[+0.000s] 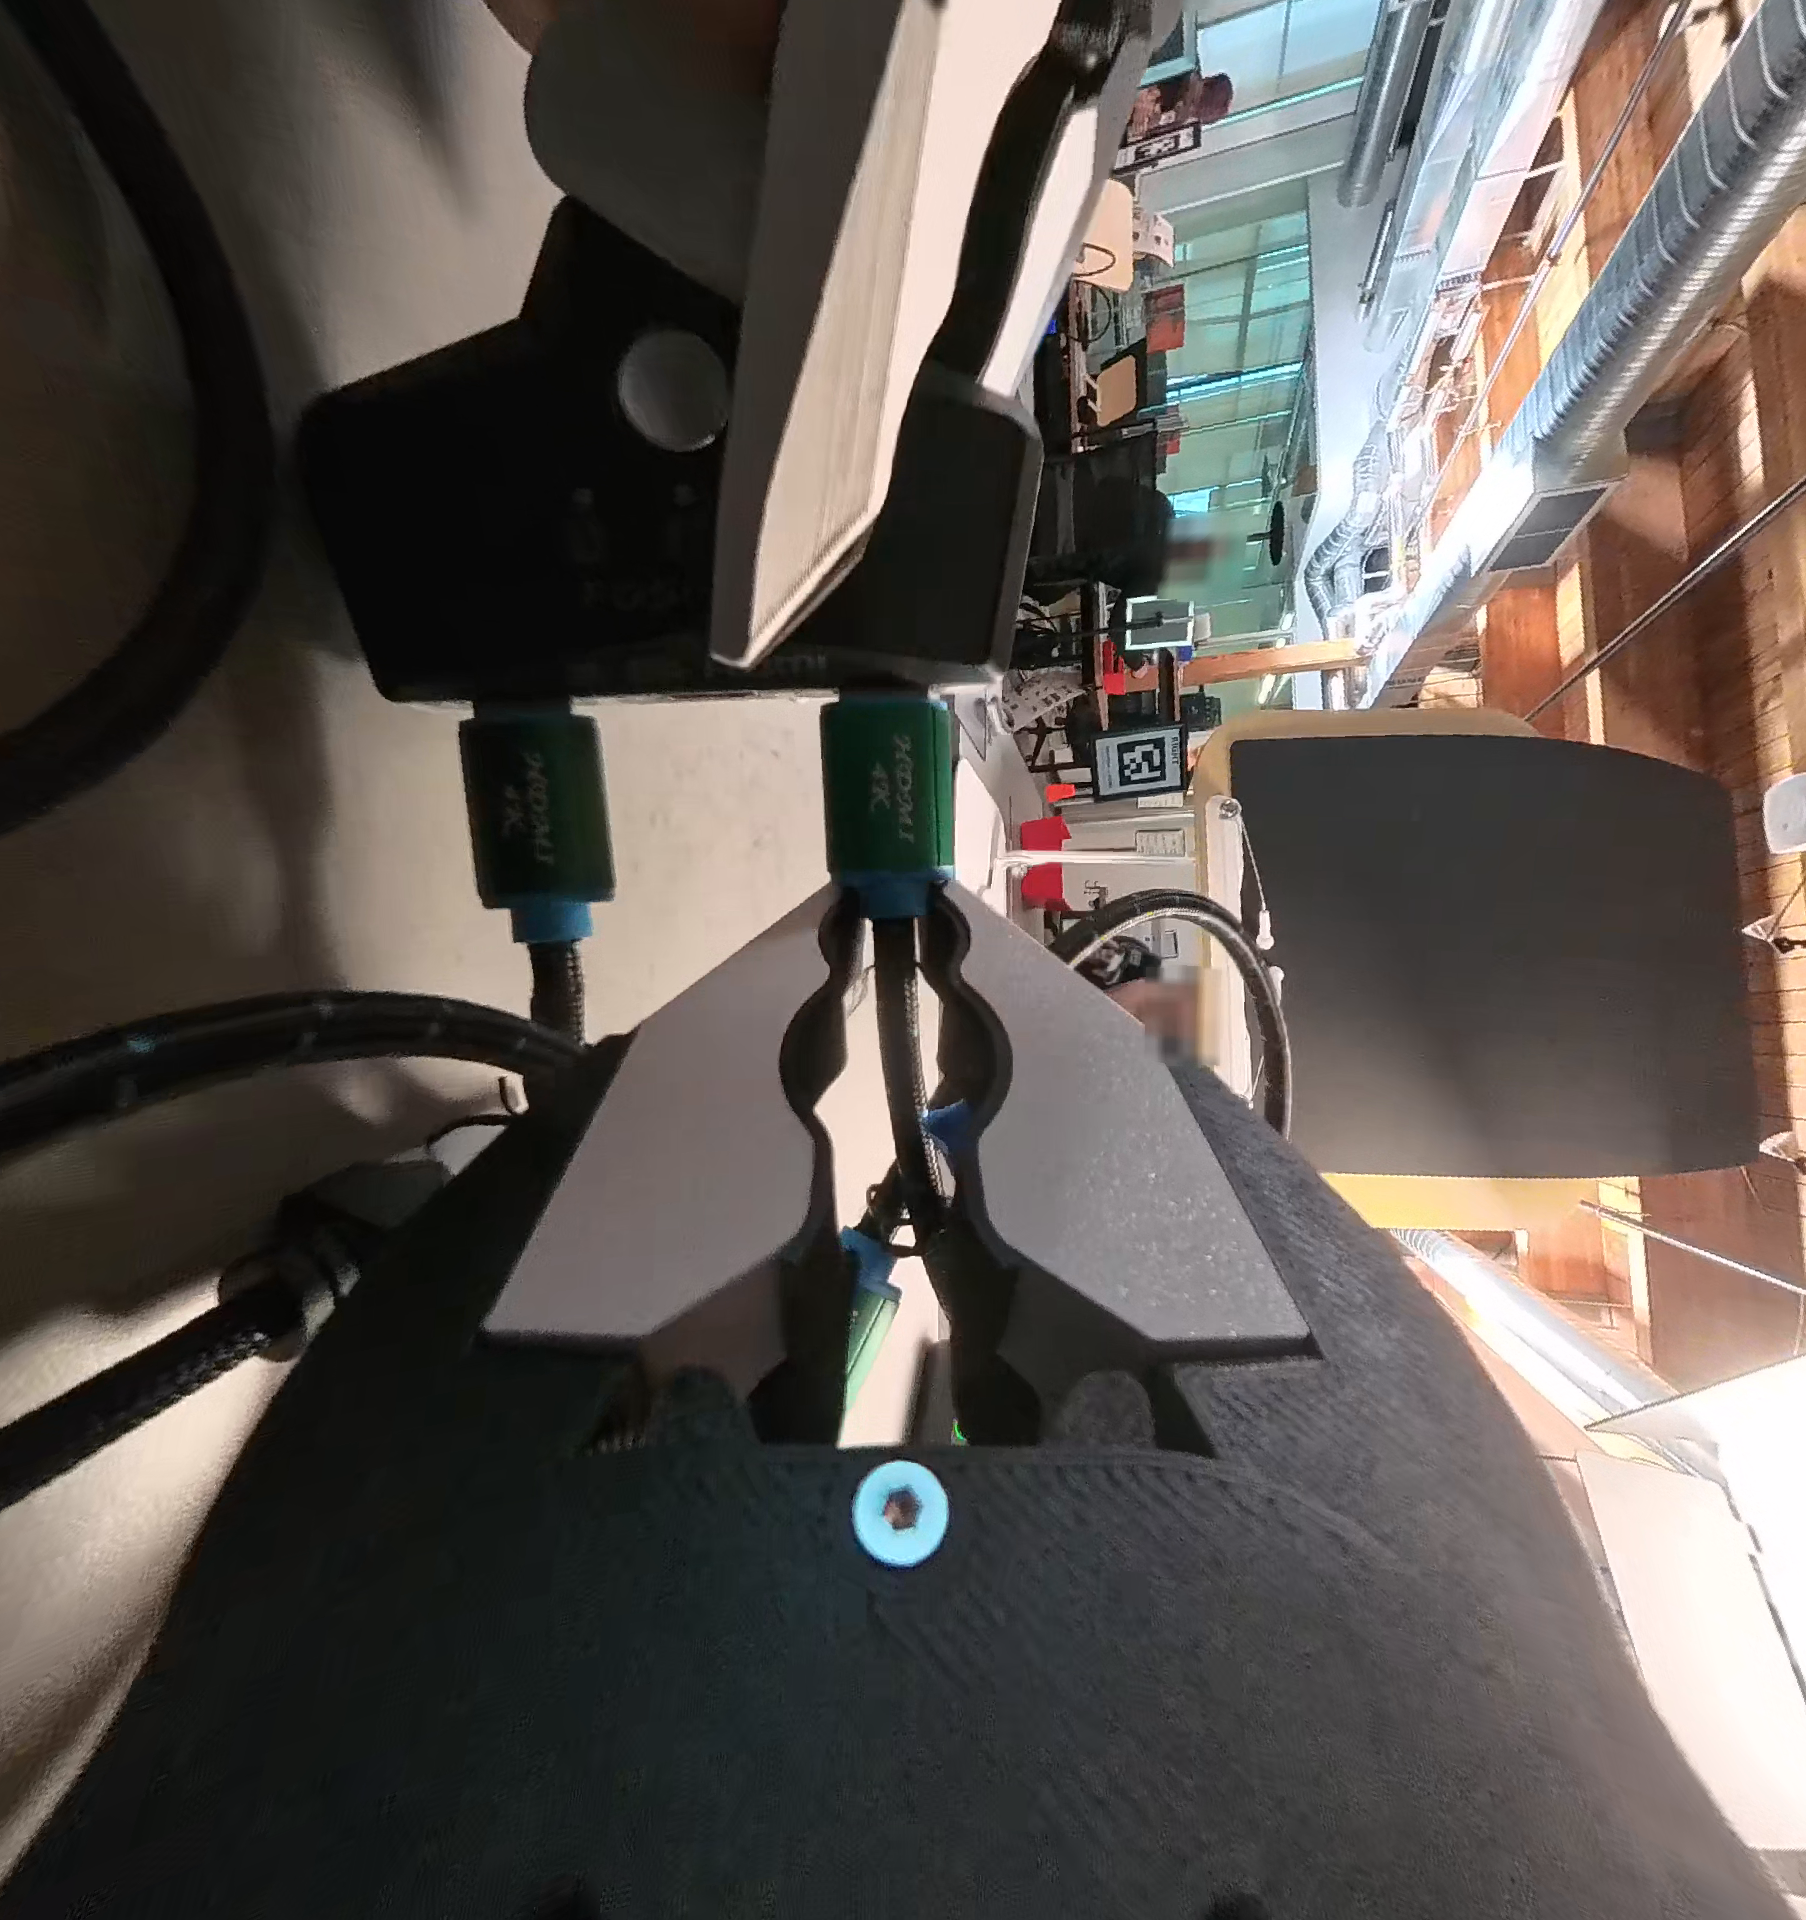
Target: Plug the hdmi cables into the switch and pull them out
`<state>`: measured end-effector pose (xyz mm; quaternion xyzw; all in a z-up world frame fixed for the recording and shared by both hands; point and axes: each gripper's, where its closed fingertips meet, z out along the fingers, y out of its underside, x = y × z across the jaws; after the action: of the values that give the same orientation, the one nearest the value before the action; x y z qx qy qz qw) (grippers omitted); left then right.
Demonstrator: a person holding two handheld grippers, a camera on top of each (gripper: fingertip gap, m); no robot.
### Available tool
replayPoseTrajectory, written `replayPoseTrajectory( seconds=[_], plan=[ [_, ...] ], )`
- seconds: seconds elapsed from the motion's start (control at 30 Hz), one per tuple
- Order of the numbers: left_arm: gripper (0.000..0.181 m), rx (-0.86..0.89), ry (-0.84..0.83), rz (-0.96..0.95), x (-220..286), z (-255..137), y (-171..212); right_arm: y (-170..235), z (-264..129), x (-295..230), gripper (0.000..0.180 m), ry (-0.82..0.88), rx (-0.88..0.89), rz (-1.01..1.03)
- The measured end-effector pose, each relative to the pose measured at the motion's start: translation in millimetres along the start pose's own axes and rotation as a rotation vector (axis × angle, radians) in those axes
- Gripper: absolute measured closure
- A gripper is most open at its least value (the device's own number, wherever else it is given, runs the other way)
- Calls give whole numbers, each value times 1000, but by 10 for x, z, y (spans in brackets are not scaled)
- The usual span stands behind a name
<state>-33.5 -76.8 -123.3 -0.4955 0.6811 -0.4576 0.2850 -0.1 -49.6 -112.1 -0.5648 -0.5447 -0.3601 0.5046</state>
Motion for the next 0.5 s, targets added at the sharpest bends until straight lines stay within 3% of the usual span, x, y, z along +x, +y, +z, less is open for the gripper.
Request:
replayPoseTrajectory(
  seconds=[0.5],
  plan=[
    [158, 30, -77, 111, 3, -56, -111, -3, -41, 128, 173, 57, -7, -13]
  ],
)
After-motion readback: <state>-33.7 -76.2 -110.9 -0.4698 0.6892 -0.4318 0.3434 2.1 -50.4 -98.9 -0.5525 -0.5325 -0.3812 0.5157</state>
